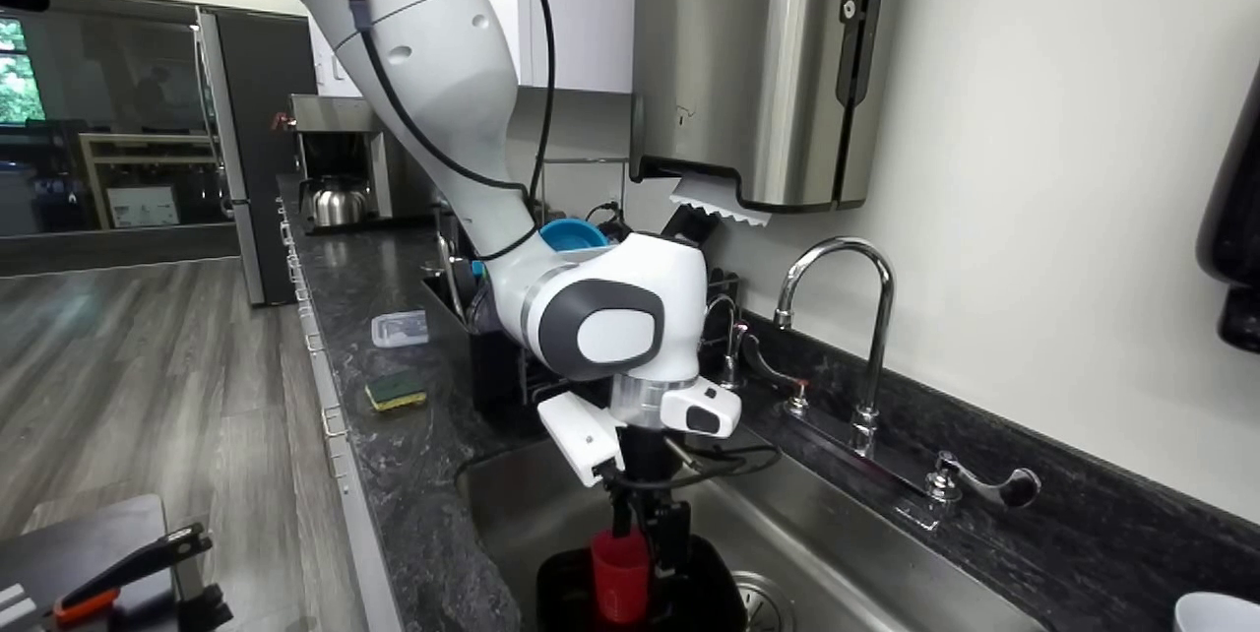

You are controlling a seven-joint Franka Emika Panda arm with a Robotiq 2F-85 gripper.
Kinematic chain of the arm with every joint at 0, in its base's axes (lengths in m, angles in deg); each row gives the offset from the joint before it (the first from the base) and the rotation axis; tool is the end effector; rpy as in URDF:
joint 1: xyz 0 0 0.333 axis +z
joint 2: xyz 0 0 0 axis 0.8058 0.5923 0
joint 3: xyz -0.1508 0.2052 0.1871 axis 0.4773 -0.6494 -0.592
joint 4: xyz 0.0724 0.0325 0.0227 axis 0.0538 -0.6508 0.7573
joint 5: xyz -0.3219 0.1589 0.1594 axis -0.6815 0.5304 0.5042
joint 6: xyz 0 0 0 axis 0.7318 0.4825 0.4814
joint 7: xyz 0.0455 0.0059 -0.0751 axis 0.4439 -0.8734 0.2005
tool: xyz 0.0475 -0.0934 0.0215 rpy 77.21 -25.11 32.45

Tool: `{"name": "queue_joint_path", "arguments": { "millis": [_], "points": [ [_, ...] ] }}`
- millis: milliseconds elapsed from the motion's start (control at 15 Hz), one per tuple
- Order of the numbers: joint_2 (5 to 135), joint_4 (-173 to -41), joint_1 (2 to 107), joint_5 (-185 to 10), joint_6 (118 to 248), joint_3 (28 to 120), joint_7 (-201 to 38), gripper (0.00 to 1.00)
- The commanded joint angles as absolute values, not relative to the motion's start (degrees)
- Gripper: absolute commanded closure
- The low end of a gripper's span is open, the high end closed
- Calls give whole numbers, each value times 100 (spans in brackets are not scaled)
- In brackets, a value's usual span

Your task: Put the pink cup on the dish drainer

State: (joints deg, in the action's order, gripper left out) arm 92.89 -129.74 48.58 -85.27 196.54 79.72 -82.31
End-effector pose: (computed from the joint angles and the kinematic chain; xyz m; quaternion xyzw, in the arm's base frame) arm 0.5618 -0.1512 0.1043 0.9868 -0.1434 -0.0551 0.0511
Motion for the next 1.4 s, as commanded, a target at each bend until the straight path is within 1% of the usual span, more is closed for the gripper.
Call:
{"name": "queue_joint_path", "arguments": {
  "millis": [0, 533, 1333],
  "points": [
    [9511, -12684, 4736, -8601, 19548, 7948, -8310, 0],
    [9476, -12756, 4779, -8569, 19637, 7968, -8198, 0],
    [9853, -12677, 4730, -8543, 19733, 7832, -8320, 0]
  ]
}}
